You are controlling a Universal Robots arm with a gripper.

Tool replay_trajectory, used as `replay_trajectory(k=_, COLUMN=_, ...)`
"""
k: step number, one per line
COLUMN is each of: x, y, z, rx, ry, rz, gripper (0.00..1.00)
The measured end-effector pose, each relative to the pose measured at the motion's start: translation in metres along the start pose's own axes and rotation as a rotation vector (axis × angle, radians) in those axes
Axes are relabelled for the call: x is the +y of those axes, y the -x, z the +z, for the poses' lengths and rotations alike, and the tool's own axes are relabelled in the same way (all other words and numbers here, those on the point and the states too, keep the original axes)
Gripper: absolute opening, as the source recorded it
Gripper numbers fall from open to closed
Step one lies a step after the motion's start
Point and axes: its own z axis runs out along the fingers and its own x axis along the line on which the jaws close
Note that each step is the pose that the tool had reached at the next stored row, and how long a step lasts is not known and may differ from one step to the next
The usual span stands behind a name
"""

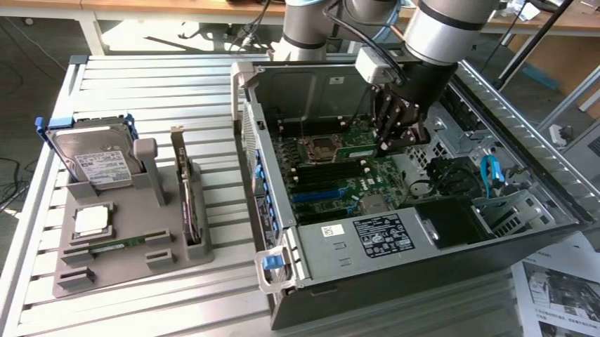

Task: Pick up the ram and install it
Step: 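Insert the ram into the slot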

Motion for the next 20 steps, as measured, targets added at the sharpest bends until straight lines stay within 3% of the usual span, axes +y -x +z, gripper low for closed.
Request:
replay_trajectory(k=11, x=0.0199, y=0.03, z=0.0359, rx=-0.0001, ry=0.0, rz=0.0, gripper=0.15)
replay_trajectory(k=20, x=0.0229, y=0.037, z=0.055, rx=-0.0002, ry=-0.0001, rz=0.0, gripper=0.15)
